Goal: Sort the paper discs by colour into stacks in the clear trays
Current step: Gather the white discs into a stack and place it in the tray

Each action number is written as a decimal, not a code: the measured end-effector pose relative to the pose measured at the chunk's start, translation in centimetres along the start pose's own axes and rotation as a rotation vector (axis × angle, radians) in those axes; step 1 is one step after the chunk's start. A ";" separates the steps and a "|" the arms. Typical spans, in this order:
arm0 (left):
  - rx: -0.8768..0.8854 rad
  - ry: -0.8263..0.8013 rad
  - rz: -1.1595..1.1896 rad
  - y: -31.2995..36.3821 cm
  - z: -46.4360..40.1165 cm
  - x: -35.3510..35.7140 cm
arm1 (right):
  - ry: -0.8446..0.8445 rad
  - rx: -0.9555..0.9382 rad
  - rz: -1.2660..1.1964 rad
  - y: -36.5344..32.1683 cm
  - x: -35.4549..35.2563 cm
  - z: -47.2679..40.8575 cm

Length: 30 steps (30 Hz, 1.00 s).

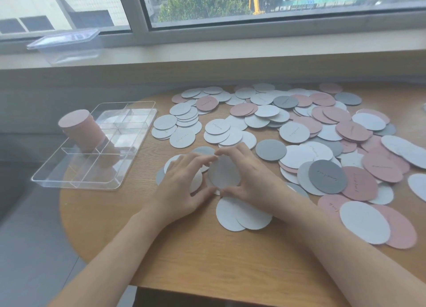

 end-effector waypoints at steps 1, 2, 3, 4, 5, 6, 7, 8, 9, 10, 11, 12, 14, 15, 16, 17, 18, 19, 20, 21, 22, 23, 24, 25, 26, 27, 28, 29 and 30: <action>-0.001 0.015 0.007 0.1 0.0 -0.1 | 0.005 -0.010 -0.025 -0.2 -0.1 0.0; -0.010 0.028 0.016 0.1 0.0 -0.2 | 0.016 -0.016 -0.036 -0.3 -0.2 0.1; -0.026 0.041 0.026 0.1 0.0 -0.3 | 0.032 -0.018 -0.039 -0.4 -0.4 0.1; -0.044 0.054 0.034 0.0 0.0 -0.3 | 0.053 -0.024 -0.042 -0.5 -0.7 0.1; -0.058 0.064 0.041 0.0 0.0 -0.4 | 0.078 -0.038 -0.045 -0.6 -0.9 0.2; -0.062 0.071 0.044 0.0 0.0 -0.5 | 0.102 -0.058 -0.046 -0.7 -1.1 0.2; -0.056 0.080 0.047 0.2 0.1 -0.5 | 0.124 -0.074 -0.048 -0.8 -1.2 0.2; -0.046 0.093 0.048 0.3 0.1 -0.7 | 0.142 -0.085 -0.051 -0.8 -1.3 0.2; -0.039 0.108 0.054 0.4 0.2 -0.8 | 0.160 -0.092 -0.055 -0.8 -1.4 0.2; -0.039 0.123 0.066 0.5 0.2 -1.0 | 0.179 -0.098 -0.058 -0.8 -1.4 0.2; -0.044 0.137 0.086 0.6 0.2 -1.1 | 0.196 -0.105 -0.060 -0.8 -1.5 0.2; -0.053 0.148 0.108 0.5 0.3 -1.3 | 0.211 -0.104 -0.062 -0.7 -1.6 0.2; -0.076 0.160 0.140 0.5 0.3 -1.5 | 0.222 -0.079 -0.059 -0.5 -1.7 0.2; -0.084 0.159 0.147 0.6 0.3 -1.5 | 0.220 -0.066 -0.050 -0.3 -1.7 0.2; -0.089 0.158 0.150 0.6 0.3 -1.5 | 0.213 -0.063 -0.033 -0.2 -1.6 0.1; -0.091 0.156 0.156 0.6 0.3 -1.5 | 0.198 -0.075 -0.004 -0.2 -1.3 0.1; -0.093 0.152 0.166 0.7 0.3 -1.5 | 0.177 -0.092 0.033 -0.2 -1.1 0.2; -0.090 0.146 0.178 0.7 0.3 -1.5 | 0.152 -0.105 0.072 -0.2 -0.8 0.2; -0.082 0.138 0.186 0.8 0.3 -1.4 | 0.129 -0.108 0.105 -0.2 -0.5 0.2; -0.073 0.129 0.191 0.8 0.3 -1.4 | 0.114 -0.112 0.130 -0.3 -0.4 0.2; -0.065 0.124 0.191 0.9 0.3 -1.4 | 0.114 -0.123 0.156 -0.3 -0.4 0.2; -0.057 0.125 0.186 0.9 0.2 -1.4 | 0.122 -0.138 0.187 -0.3 -0.4 0.2; -0.050 0.133 0.178 1.0 0.2 -1.5 | 0.127 -0.150 0.218 -0.4 -0.4 0.1; -0.044 0.144 0.171 1.0 0.2 -1.5 | 0.128 -0.154 0.239 -0.4 -0.5 0.2; -0.037 0.156 0.166 1.1 0.2 -1.6 | 0.127 -0.153 0.248 -0.4 -0.6 0.2; -0.029 0.168 0.161 1.2 0.2 -1.7 | 0.132 -0.151 0.249 -0.4 -0.7 0.2; -0.021 0.182 0.157 1.2 0.3 -1.7 | 0.145 -0.145 0.246 -0.3 -0.8 0.3; -0.018 0.195 0.155 1.2 0.3 -1.7 | 0.158 -0.136 0.242 -0.2 -1.0 0.3; -0.024 0.204 0.156 1.2 0.4 -1.8 | 0.168 -0.130 0.241 -0.1 -1.1 0.3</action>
Point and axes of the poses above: each hand's wrist, its own z-axis away from the middle knuckle, its own x-axis out of the palm, y = z × x, the point moved 5 cm from there along -z, towards the middle knuckle, and after that the axes turned 5 degrees about y, right-handed, at the moved point
